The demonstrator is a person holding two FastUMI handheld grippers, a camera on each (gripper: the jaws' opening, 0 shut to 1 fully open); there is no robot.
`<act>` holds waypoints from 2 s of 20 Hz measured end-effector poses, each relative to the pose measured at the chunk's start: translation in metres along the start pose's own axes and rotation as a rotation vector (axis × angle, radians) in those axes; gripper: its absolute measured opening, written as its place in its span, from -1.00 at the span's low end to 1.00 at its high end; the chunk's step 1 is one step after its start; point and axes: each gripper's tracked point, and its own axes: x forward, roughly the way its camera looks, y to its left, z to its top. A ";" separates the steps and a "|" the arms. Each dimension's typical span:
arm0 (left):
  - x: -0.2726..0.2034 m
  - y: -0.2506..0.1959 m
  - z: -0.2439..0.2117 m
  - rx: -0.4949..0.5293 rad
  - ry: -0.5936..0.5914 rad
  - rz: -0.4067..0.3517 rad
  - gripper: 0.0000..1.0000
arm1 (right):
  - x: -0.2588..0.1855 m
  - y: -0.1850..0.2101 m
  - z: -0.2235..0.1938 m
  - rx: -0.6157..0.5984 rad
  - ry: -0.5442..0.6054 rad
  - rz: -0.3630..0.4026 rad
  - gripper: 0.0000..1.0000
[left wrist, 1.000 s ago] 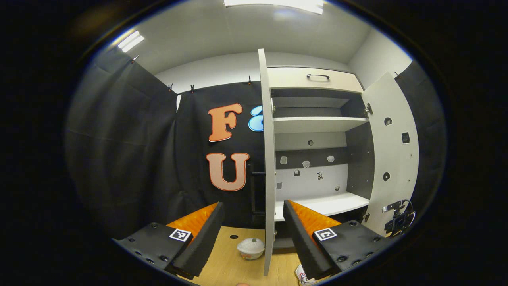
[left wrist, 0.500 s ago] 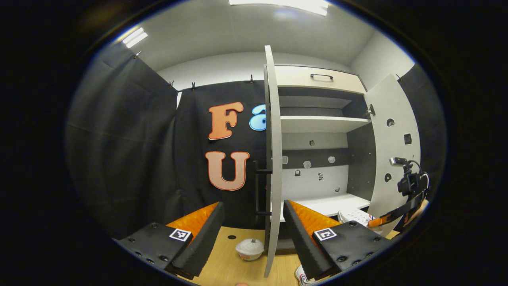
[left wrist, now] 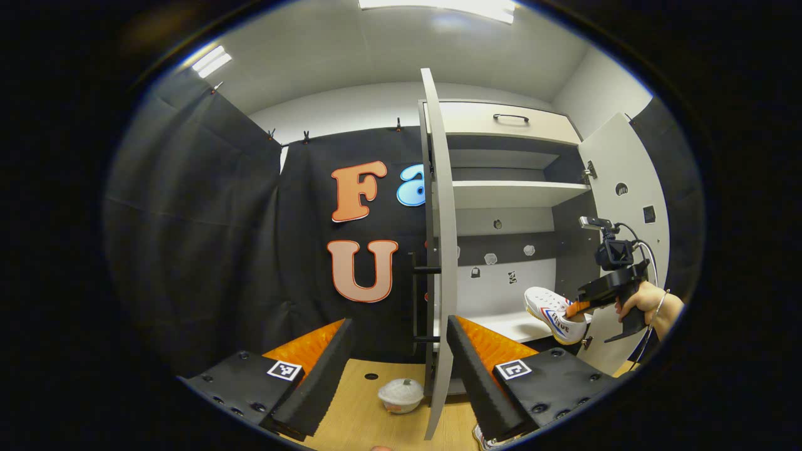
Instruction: Grab one shoe with the right hand and put it into the shoe cabinet, grab the other shoe with the left hand and put it into the shoe cabinet; then close the right door with the right hand and the left door with the left hand.
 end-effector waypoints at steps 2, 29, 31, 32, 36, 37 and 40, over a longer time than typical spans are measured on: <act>0.003 0.004 0.001 0.004 -0.003 0.008 0.87 | 0.002 0.000 -0.003 0.026 0.023 -0.002 -1.00; 0.002 -0.053 -0.038 -0.025 0.087 -0.069 0.87 | -0.154 0.005 0.004 -0.059 -0.122 0.082 0.54; -0.002 -0.067 -0.050 -0.024 0.115 -0.087 0.87 | -0.181 0.004 -0.004 -0.087 -0.159 0.097 0.77; -0.004 -0.074 -0.057 -0.024 0.129 -0.095 0.87 | -0.192 0.002 -0.008 -0.103 -0.179 0.100 0.81; -0.012 -0.111 -0.093 -0.040 0.210 -0.154 0.89 | -0.233 -0.001 -0.025 -0.099 -0.210 0.139 0.85; -0.013 -0.119 -0.105 -0.044 0.233 -0.168 0.93 | -0.241 -0.006 -0.027 -0.108 -0.224 0.135 0.86; -0.014 -0.138 -0.157 -0.023 0.319 -0.192 0.93 | -0.263 -0.021 -0.025 -0.136 -0.278 0.100 0.85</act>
